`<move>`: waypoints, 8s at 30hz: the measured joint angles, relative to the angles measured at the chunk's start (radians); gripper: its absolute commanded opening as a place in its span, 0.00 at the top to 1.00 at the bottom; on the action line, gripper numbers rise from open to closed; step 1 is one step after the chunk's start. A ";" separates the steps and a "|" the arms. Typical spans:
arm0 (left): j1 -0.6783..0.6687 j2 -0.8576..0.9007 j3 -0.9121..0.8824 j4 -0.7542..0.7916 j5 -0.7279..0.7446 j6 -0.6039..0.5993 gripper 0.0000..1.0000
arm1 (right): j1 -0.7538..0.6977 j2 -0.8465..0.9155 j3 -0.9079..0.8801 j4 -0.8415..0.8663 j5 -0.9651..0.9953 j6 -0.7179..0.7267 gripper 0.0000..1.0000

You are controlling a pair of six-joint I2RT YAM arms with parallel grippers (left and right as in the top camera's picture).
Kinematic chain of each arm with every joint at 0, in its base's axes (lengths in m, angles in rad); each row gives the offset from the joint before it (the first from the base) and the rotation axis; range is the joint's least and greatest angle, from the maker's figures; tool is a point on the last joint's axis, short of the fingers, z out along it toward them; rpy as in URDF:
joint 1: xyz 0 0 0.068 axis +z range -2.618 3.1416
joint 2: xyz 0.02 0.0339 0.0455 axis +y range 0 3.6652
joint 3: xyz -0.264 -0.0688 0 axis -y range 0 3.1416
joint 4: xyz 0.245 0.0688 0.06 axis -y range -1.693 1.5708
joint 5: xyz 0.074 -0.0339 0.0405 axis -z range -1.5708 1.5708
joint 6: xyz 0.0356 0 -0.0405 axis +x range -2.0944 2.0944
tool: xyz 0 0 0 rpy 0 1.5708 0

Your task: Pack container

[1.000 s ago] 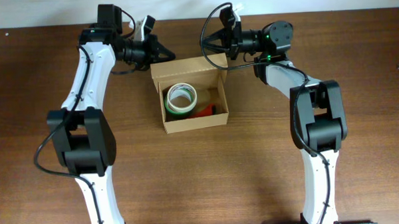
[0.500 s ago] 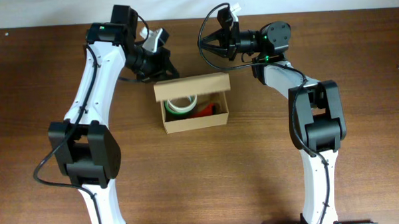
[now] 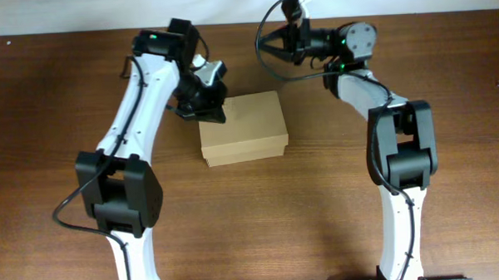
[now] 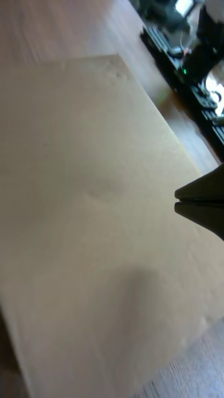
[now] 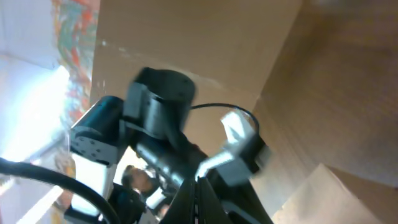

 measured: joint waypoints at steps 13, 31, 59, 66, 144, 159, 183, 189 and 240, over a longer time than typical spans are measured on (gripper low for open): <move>-0.050 -0.020 0.000 0.003 -0.153 -0.006 0.98 | 0.065 -0.188 0.234 0.074 -0.066 0.017 0.96; -0.050 -0.176 0.000 0.050 -0.213 -0.024 0.98 | 0.054 -0.298 0.916 -1.574 0.394 -0.777 0.96; -0.050 -0.177 -0.207 0.159 -0.398 -0.024 0.98 | 0.286 -0.290 0.470 -2.736 1.229 -1.741 0.96; -0.049 -0.181 -0.362 0.250 -0.397 -0.024 0.98 | 0.286 -0.288 0.218 -2.602 1.243 -1.741 0.96; 0.199 -0.209 0.637 -0.182 -0.619 -0.031 0.00 | 0.042 -0.503 1.096 -2.900 1.458 -1.846 0.01; 0.199 -0.209 0.637 -0.184 -0.619 -0.031 0.00 | 0.041 -1.327 0.055 -2.347 1.499 -1.846 0.01; 0.199 -0.208 0.637 -0.185 -0.619 -0.031 0.00 | -0.112 -2.332 -1.418 -1.908 1.498 -1.845 0.01; 0.199 -0.208 0.637 -0.185 -0.619 -0.031 0.00 | -0.113 -2.363 -1.485 -1.907 1.498 -1.845 0.01; 0.150 -1.678 -1.035 1.334 -0.919 -0.003 0.00 | -0.113 -2.365 -1.607 -1.948 1.498 -1.846 0.01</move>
